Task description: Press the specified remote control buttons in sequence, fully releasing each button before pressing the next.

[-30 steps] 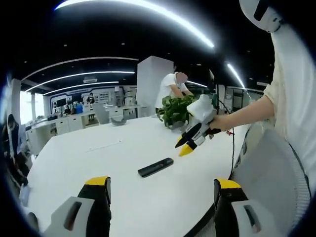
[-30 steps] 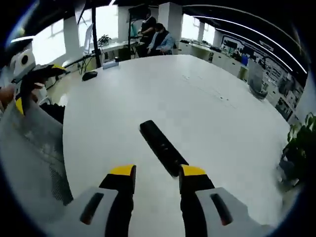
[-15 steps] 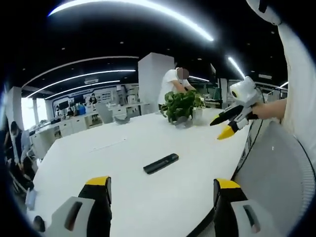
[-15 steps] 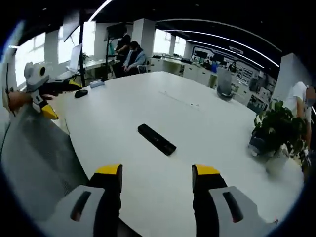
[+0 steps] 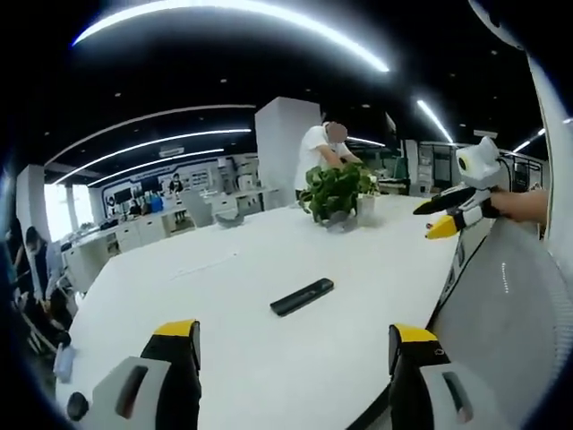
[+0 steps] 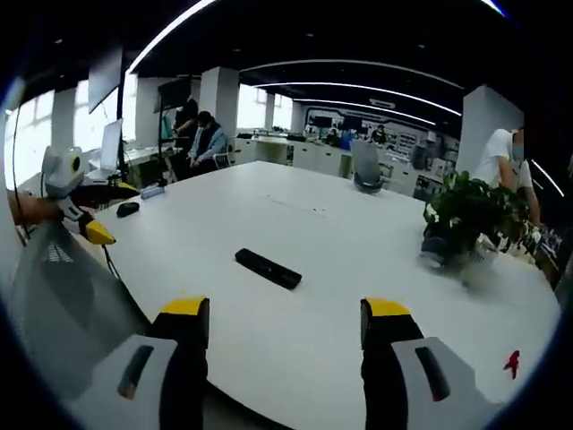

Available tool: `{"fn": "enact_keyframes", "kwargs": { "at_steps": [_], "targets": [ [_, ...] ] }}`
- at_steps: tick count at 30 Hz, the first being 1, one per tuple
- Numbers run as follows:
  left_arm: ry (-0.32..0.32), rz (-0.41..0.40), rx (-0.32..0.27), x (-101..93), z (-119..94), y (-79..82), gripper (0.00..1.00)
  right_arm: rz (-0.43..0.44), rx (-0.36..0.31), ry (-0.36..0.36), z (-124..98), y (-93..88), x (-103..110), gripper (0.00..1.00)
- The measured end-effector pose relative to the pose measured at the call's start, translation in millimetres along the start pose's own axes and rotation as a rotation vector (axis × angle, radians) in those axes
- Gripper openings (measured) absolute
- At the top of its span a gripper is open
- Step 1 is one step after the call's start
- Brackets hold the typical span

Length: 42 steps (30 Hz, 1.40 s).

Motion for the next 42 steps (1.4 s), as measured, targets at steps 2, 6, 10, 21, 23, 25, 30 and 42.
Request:
{"fn": "enact_keyframes", "kwargs": {
  "at_steps": [2, 6, 10, 21, 23, 25, 30, 42],
  "targets": [
    [0.001, -0.022, -0.003, 0.9, -1, -0.7, 0.9, -0.007, -0.032, -0.012, -4, 1.6, 0, 0.7],
    [-0.012, 0.007, 0.047, -1.6, 2, -4.3, 0.92, -0.002, -0.075, -0.023, -6, 5.5, -2, 0.69],
    [0.031, 0.013, 0.016, 3.3, -2, -2.2, 0.91, 0.001, -0.039, 0.019, -1, 0.5, 0, 0.68],
    [0.055, -0.024, -0.016, 3.4, -3, 2.1, 0.92, -0.087, 0.003, 0.077, 3, -0.9, 10, 0.64],
    [0.055, -0.001, -0.008, 0.2, -1, 2.7, 0.92, -0.086, 0.008, 0.076, 4, -1.6, 9, 0.63],
    [0.058, -0.002, -0.005, 1.6, -1, 2.5, 0.91, -0.079, 0.012, 0.08, 4, -2.9, 8, 0.63],
    [0.082, -0.031, -0.019, 3.3, -3, 3.9, 0.91, -0.094, 0.024, 0.091, 5, -4.0, 10, 0.63],
    [0.078, -0.02, -0.008, 4.0, -2, 2.3, 0.91, -0.109, 0.023, 0.073, 4, -6.0, 7, 0.61]
  ]
}}
Point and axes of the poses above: the point that each gripper's makers call its tool centre point, and the gripper's own axes: z roughly forward along the fingers, x roughly to its left, y roughly out of its top, the point moved 8 cm from there along -z, roughly backward along the fingers, and after that the axes turned 11 degrees about -z, right-handed, at the moved point
